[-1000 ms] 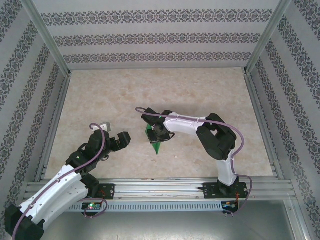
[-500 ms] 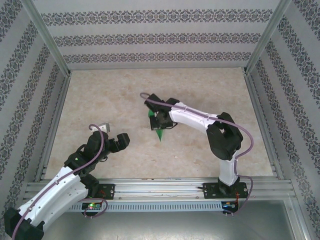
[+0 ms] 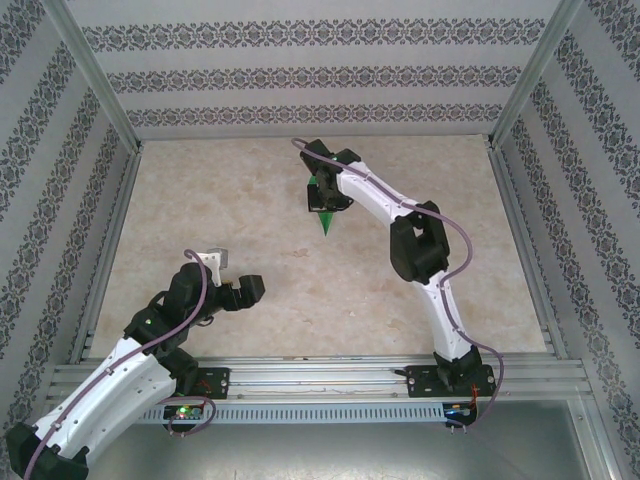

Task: Fold a paper plane with a square sheet of paper (fold left side to right side)
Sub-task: Place the paper plane at the top-center of the table.

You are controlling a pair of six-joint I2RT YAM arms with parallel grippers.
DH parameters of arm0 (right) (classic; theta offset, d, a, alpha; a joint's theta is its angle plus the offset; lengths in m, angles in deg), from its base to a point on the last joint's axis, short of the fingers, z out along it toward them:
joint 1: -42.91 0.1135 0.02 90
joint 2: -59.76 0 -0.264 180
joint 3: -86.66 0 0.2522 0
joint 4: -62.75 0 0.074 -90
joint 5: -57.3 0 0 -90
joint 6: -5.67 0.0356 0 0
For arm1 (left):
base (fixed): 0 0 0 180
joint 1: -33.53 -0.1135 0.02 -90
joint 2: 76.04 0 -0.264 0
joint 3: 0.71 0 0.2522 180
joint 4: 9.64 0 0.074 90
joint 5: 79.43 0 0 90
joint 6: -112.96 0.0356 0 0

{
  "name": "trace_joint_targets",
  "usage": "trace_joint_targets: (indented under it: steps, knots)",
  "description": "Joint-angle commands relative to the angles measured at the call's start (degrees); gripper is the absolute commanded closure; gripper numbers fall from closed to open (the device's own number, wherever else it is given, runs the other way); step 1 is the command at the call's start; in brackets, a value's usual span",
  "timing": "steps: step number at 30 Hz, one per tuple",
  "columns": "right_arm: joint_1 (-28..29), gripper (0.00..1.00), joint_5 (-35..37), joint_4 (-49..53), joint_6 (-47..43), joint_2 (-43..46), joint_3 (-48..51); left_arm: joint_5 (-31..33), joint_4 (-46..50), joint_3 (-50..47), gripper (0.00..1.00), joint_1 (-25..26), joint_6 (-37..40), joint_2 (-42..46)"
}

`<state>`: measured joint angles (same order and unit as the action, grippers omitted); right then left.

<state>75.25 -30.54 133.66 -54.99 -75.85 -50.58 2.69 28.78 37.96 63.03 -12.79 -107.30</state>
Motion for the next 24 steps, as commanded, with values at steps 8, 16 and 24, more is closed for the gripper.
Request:
trace_joint_targets:
  steps: [8, 16, 24]
  knots:
    - [-1.6, 1.0, -0.7, 9.6, -1.7, -10.2, -13.5, -1.5, 1.5, 2.9, 0.0, -0.8, 4.4, -0.6]
    - [-2.6, 0.99, -1.7, 10.2, -1.7, -12.7, -14.7, -1.3, 1.2, 2.9, 0.0, -0.8, 4.4, -2.4]
    - [-3.1, 0.98, -2.2, 10.0, -2.1, -14.0, -14.8, -1.1, 1.0, 3.1, 0.0, -0.8, 4.6, -3.5]
